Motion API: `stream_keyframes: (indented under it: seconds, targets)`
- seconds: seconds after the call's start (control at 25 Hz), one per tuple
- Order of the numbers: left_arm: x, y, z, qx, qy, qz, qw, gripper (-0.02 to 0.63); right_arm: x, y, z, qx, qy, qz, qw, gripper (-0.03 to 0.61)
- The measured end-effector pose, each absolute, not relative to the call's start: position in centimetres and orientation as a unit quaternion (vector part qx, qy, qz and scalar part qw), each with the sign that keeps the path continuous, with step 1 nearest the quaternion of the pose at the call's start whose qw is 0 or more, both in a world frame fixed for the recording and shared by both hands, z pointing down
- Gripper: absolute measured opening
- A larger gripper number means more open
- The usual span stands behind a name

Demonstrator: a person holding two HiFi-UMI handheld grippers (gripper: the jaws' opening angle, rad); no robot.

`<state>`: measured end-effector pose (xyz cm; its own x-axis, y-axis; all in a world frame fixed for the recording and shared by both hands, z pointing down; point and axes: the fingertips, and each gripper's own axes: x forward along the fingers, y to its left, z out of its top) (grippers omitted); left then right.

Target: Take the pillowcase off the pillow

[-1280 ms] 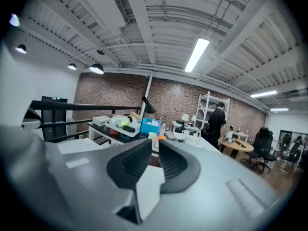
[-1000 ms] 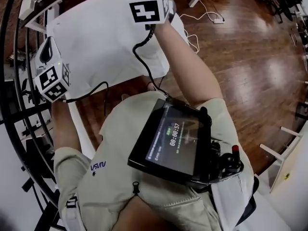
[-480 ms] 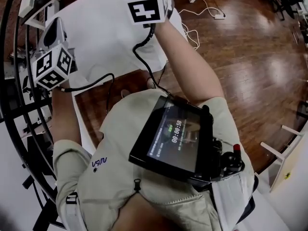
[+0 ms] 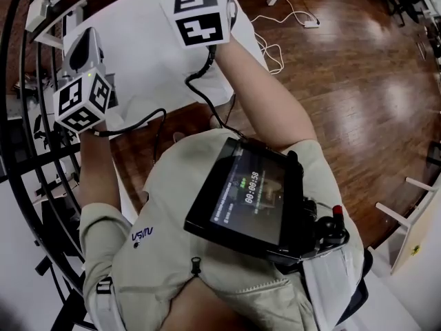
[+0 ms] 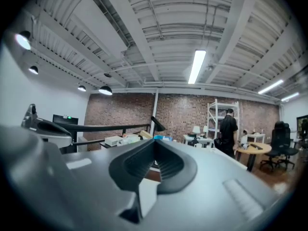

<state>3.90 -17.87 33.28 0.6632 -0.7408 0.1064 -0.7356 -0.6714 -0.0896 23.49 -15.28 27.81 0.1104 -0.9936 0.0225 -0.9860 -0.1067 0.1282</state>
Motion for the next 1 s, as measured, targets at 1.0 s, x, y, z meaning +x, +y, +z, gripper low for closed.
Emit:
stream_keyframes:
  seconds: [1.0]
  targets:
    - [2.7, -15.3, 31.5, -0.912, 0.405, -0.047, 0.039, 0.006, 19.7, -13.2, 26.9, 0.723, -0.689, -0.044, 0.025, 0.005]
